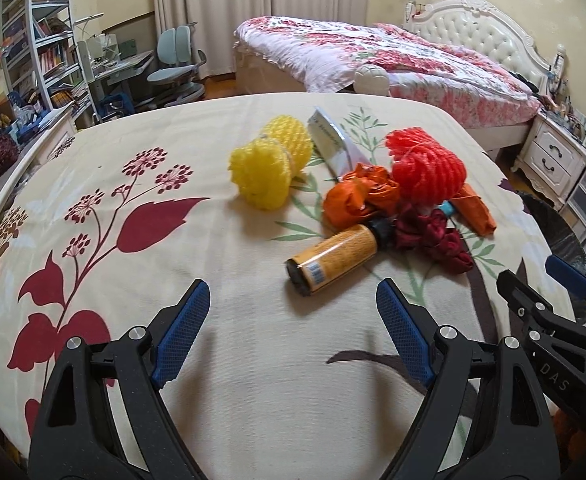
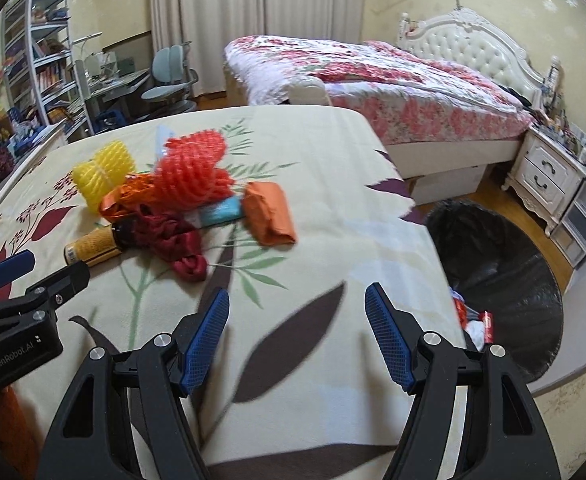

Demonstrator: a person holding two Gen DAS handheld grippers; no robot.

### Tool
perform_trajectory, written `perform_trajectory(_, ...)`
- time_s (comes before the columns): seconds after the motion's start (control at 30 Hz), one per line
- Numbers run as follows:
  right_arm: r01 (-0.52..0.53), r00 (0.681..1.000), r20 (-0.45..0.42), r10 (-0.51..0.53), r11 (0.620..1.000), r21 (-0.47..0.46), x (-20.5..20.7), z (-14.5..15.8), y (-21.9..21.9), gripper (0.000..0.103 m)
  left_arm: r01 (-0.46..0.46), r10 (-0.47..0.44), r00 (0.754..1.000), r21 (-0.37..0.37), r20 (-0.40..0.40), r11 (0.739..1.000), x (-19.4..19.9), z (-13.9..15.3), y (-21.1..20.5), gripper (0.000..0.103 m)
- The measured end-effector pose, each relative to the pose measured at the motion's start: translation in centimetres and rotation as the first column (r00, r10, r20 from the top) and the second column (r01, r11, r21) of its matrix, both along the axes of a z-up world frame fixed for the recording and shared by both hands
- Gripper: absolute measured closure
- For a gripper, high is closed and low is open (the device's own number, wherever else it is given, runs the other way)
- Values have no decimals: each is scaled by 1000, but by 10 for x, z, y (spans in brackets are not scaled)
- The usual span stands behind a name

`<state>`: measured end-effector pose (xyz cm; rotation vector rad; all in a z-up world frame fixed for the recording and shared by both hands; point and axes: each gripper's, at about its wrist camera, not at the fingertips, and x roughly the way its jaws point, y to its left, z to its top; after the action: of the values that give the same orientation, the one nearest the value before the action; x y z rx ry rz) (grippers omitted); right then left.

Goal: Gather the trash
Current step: 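Bring both open tools back over the remaining trash pile, then grasp the dark red ribbon with the right tool while the left tool grasps the gold bottle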

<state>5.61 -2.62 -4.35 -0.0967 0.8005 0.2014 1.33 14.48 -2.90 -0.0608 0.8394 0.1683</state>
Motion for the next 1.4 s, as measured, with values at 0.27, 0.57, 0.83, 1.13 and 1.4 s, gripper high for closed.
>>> perform_trajectory(0.27, -64, 998, -8, 64, 998, -1, 13, 3, 32, 36, -31, 31, 999, -11, -7, 999, -4, -3, 21, 20)
perform_trajectory(0.57, -108, 994, -20, 108, 994, 1, 26, 5, 53, 44, -40, 39, 999, -28, -11, 999, -4, -5, 29, 20)
perform_trajectory(0.83, -137, 990, -32, 137, 991, 5, 24, 3, 62, 45, -39, 38, 999, -28, -4, 999, -7, -3, 31, 20)
perform_trajectory(1.13, -149, 986, -67, 151, 988, 26, 30, -3, 66, 73, -29, 29, 1000, -24, 0, 999, -7, -3, 31, 20)
perform_trajectory(1.4, -122, 990, -70, 125, 992, 44, 16, -3, 44, 86, -8, 8, 1000, -22, 3, 1000, -5, -4, 23, 20)
